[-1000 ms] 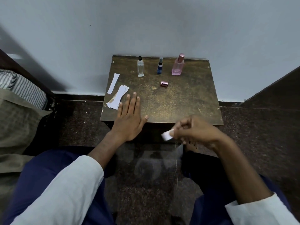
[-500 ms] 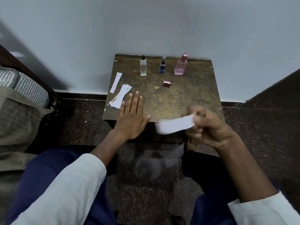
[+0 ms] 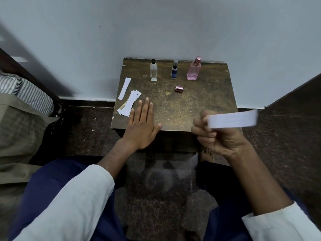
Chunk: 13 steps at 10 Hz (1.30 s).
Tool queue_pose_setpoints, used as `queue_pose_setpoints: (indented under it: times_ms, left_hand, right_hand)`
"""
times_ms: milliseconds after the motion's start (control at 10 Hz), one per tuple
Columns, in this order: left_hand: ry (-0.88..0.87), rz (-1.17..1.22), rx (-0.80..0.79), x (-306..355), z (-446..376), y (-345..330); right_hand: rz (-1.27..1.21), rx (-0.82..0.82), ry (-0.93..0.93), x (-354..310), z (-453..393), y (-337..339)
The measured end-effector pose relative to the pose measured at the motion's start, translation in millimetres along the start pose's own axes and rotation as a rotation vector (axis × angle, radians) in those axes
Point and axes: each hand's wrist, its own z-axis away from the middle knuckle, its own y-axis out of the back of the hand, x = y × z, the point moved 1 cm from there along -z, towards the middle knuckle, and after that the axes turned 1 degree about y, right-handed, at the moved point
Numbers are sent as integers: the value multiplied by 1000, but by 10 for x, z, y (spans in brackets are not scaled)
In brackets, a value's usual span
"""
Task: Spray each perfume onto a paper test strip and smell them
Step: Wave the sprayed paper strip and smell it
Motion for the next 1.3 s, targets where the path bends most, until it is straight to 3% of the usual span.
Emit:
queue_pose_setpoints:
  times_ms: [100, 200, 400, 500, 600, 800, 1000, 1100, 1300]
  left_hand:
    - [5, 8, 1, -1, -2, -1]
    - [7, 4, -7, 3, -12, -1]
    - [-5, -34, -26, 0, -18, 10]
    - [1, -6, 6, 2, -15, 6]
    - [0, -7, 19, 1, -16, -5]
    - [2, 15, 25, 5, -10, 57]
    - [-289, 238, 219, 158, 101, 417]
    - [-366, 301, 147, 281, 209, 468]
    - [-312, 258, 180, 261, 218, 456]
  right_hand:
    - [1113, 584, -336, 91, -5, 281]
    - [1653, 783, -495, 150, 3, 369]
    - [39, -7, 54, -7, 23, -88]
    - [394, 246, -73, 20, -43, 72]
    - [1621, 634, -336, 123, -59, 339]
    - [1678, 596, 74, 199, -187, 308]
    - [1755, 635, 197, 200, -280, 361]
    - [1827, 607, 245, 208, -296, 322]
    - [1876, 543, 300, 216, -298, 235]
